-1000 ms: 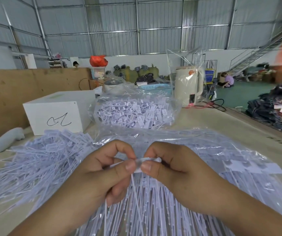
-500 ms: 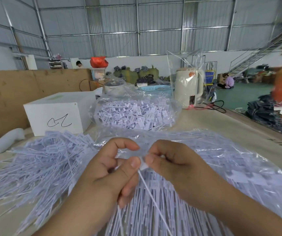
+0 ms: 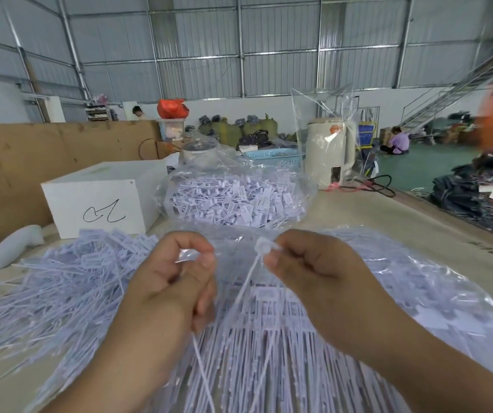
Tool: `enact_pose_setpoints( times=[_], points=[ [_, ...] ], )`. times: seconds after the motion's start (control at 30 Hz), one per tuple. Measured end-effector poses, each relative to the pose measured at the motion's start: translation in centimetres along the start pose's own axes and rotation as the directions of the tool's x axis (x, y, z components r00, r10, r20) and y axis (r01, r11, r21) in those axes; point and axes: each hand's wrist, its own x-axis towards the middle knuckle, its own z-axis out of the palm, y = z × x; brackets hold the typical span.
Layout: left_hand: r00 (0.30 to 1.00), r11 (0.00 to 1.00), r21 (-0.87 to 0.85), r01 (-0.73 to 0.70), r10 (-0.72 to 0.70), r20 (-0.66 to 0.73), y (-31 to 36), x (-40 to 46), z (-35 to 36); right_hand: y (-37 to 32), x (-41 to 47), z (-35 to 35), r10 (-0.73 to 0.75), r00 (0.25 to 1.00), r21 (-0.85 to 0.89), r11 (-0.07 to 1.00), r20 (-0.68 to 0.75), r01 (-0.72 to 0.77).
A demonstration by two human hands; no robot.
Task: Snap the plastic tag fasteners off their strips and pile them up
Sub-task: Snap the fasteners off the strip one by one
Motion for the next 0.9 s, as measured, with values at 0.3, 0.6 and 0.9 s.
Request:
enact_pose_setpoints(
  times=[0.3,0.6,0.9],
  points=[
    [0.901,0.964,0.262,0.040,-0.148,0.407,1.1,-1.4,0.0,0.1,-0.5,0.6,-0.009,0.961,0.008,1.000,0.275,0.007],
    [0.916,0.957,0.283,0.057,-0.163,0.368,1.2,-1.0,-0.6,0.6,-0.3,0.2,0.036,0.964,-0.059,0.998,0.265,-0.021],
    [0.841,0.937,0.339,0.085,-0.250,0.480,1.2,-0.7,-1.3,0.2,-0.5,-0.2,0.118,0.920,-0.156,0.986,0.374,-0.063]
  ],
)
